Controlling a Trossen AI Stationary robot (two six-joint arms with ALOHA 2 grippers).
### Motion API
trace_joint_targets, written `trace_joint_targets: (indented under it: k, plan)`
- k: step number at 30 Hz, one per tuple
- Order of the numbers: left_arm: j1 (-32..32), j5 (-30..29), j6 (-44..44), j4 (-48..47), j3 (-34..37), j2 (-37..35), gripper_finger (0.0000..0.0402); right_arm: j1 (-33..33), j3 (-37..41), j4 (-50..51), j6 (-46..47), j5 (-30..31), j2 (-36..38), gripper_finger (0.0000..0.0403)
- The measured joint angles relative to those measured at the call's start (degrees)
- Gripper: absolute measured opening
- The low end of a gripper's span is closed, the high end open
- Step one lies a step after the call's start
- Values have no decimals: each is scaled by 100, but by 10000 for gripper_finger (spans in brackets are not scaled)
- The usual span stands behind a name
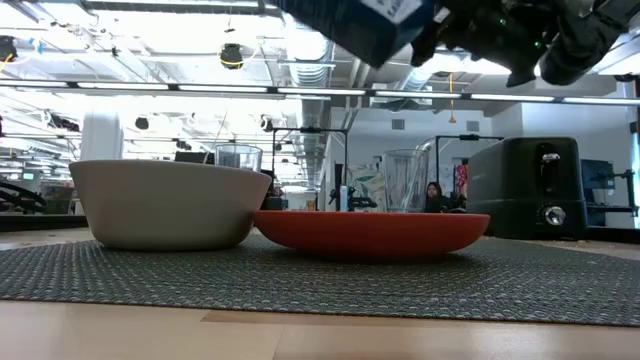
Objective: Arrange a breakfast setting
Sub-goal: Pour the cereal from the cereal box into the bowl
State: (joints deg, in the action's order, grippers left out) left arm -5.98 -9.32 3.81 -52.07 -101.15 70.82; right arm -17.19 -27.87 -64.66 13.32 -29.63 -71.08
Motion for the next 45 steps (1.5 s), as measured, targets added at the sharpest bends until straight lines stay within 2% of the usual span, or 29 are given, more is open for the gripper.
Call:
trace_joint_targets:
  k: [7,13,22,36,41,45]
  plan:
    - [1,-471,-259,-391,-6,-553,157,4,5,625,-128,-31,420,291]
    - [1,-503,-576,-968,25,-715,157,122,3,1179,-198,-96,798,291]
    - [-437,-1348,-1243,-1037,975,-1287,157,528,-1,1840,-275,-114,974,291]
    - [-1913,-2697,-3018,-969,2675,-2123,157,1083,-8,3093,-285,-42,971,291]
    - [-2533,-3306,-3428,-829,3074,-2188,157,1307,-10,3524,-311,327,974,291]
    - [-3017,-3646,-3477,-272,3367,-2188,157,1420,-10,3872,-312,595,971,289]
